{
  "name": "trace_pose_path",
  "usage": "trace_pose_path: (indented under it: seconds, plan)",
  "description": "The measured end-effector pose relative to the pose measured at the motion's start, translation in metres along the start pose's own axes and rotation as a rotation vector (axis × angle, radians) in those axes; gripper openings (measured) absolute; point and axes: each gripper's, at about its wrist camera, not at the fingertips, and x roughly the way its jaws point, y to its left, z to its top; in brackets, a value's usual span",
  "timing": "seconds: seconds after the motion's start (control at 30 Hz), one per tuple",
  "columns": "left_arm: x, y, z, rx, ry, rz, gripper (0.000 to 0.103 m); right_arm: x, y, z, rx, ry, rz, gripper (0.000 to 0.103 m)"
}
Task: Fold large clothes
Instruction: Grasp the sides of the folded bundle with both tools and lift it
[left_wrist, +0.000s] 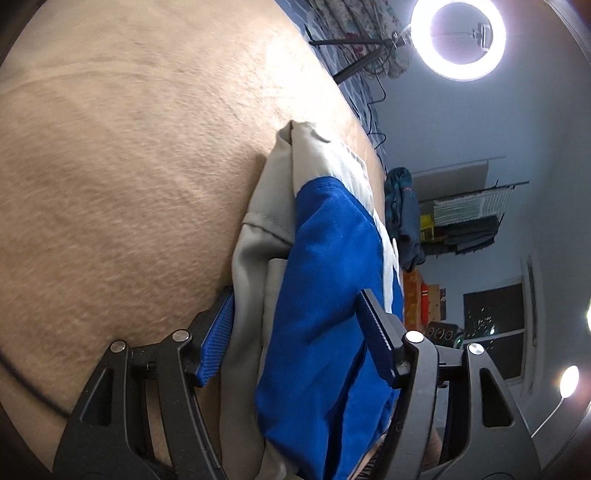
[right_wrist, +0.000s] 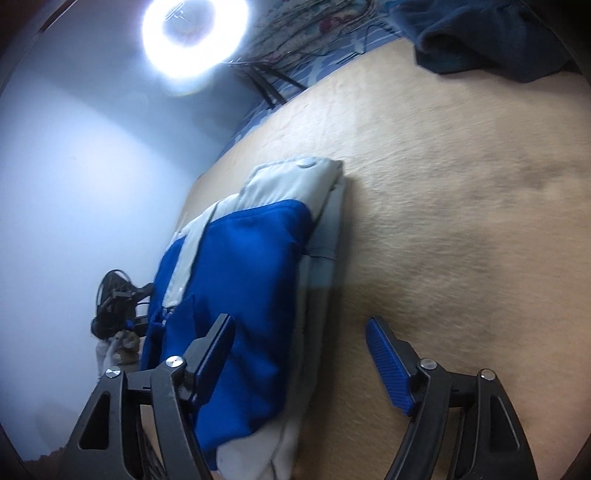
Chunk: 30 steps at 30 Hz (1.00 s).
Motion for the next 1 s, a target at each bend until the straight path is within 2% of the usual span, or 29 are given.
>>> trace_pose_path:
  seconds: [0.07,0.13,0.23,0.27,0.43,0.67,0.83,1.0]
  plan:
    - [0.006,-0.003,0.001,0.018,0.007,0.011,0.067,0.008,0.000,0.000,0.011,0.019,0.032,0.063]
    - [0.011,-0.007,0.001,0.036,0.015,0.027,0.067,0.018,0.003,0.001,0.010,0.025,0.054,0.059]
    - [0.018,-0.015,0.002,0.061,0.021,0.057,0.066,0.028,0.010,0.004,0.006,0.024,0.060,0.059]
    - [0.021,-0.019,0.002,0.073,0.019,0.076,0.063,0.029,0.012,0.004,0.003,0.023,0.056,0.057]
    - [0.021,-0.033,-0.007,0.134,-0.017,0.153,0.054,0.027,0.020,0.003,-0.022,0.030,0.004,0.046]
    - [0.013,-0.052,-0.017,0.204,-0.059,0.214,0.044,0.019,0.046,0.000,-0.121,0.015,-0.134,0.032]
    - [0.004,-0.068,-0.026,0.250,-0.081,0.226,0.039,0.011,0.073,-0.003,-0.216,-0.002,-0.237,0.028]
    - [-0.006,-0.089,-0.038,0.304,-0.107,0.246,0.036,0.000,0.099,-0.005,-0.302,-0.021,-0.290,0.026]
